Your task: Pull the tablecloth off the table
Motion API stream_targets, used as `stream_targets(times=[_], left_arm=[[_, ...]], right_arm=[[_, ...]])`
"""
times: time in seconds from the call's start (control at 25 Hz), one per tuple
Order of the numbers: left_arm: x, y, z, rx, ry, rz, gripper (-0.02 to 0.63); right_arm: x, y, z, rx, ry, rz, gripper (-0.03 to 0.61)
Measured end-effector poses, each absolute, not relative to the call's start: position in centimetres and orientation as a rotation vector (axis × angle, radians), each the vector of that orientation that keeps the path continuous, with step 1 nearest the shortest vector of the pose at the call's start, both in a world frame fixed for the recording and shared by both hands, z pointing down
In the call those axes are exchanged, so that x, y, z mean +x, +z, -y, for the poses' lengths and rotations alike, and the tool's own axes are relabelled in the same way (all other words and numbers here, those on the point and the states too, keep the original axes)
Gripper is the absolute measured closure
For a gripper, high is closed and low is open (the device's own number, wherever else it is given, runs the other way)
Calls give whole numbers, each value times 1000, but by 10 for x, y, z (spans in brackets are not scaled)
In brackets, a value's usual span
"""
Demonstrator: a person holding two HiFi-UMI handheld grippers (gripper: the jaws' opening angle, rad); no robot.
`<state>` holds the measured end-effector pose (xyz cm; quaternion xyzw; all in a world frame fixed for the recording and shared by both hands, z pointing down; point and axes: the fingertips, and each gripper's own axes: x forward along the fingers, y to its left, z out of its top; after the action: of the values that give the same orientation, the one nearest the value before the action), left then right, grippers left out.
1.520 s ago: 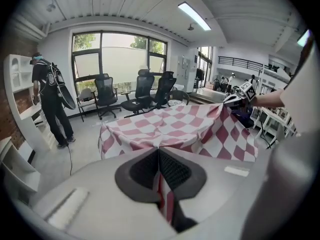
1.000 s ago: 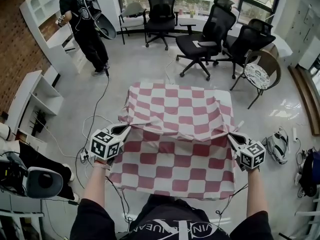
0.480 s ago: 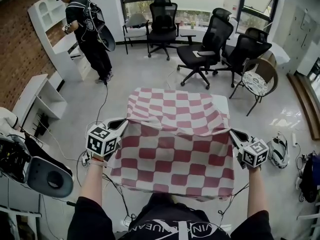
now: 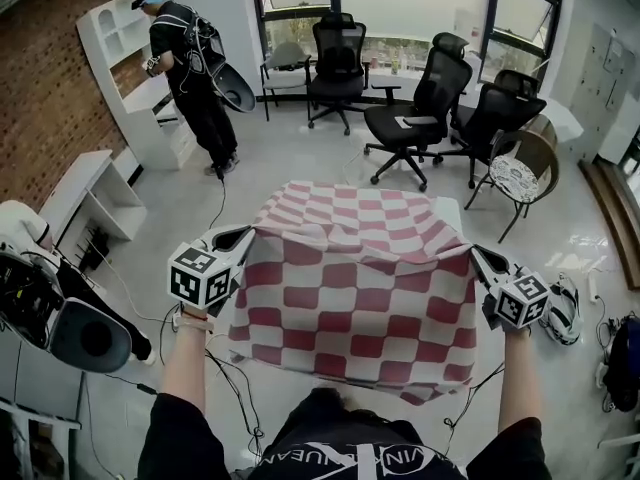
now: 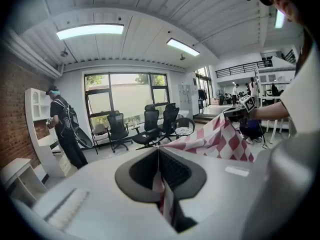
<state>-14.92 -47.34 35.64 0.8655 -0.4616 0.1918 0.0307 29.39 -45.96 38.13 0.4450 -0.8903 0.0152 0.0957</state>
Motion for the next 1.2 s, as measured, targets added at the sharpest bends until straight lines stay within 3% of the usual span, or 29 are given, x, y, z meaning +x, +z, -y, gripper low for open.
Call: stream_targets(times=[0.88, 1.2], left_arm=[[-212, 330, 333, 2704, 526, 1485, 600], [-247, 393, 229, 2710, 458, 1487, 600]], right_arm=[[245, 334, 313, 1425, -89, 2574, 566], [217, 393, 192, 1458, -90, 2565, 566]])
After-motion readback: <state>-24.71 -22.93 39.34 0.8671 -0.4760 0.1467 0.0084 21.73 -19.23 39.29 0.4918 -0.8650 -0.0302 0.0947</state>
